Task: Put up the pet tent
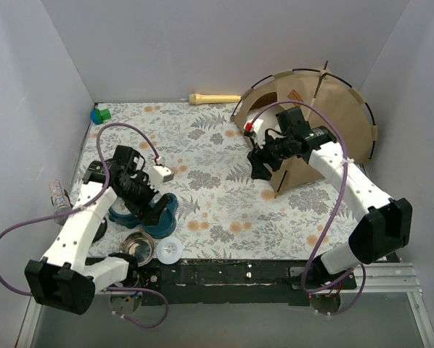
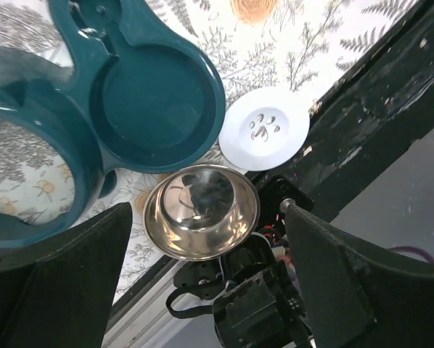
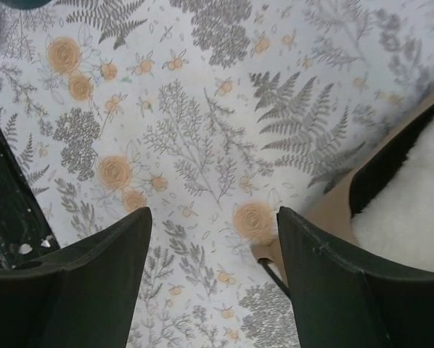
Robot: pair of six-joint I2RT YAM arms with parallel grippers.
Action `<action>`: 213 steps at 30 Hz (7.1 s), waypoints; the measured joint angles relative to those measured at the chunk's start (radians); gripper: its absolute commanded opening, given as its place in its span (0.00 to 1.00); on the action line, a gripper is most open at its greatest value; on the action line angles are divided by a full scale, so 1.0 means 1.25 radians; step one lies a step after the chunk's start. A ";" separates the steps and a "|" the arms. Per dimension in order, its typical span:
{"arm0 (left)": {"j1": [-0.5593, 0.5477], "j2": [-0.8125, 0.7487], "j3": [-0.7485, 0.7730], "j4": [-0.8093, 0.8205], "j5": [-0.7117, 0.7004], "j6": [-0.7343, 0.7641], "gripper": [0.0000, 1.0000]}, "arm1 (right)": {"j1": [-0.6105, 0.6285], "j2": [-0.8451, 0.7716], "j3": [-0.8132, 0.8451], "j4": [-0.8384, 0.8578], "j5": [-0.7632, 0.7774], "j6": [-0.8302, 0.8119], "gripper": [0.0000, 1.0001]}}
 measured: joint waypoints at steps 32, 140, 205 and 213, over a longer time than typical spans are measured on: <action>-0.353 0.498 -0.006 0.021 0.137 0.704 0.67 | -0.040 -0.017 -0.185 0.058 0.004 0.041 0.76; 0.147 0.406 0.122 0.078 0.105 0.251 0.00 | -0.063 0.014 -0.135 0.046 -0.162 0.076 0.71; 0.060 0.161 -0.125 -0.006 -0.066 0.520 0.90 | -0.020 0.100 -0.056 0.064 -0.157 0.080 0.72; 0.060 0.235 -0.188 0.044 -0.056 0.562 0.85 | -0.012 0.099 -0.058 0.063 -0.155 0.083 0.72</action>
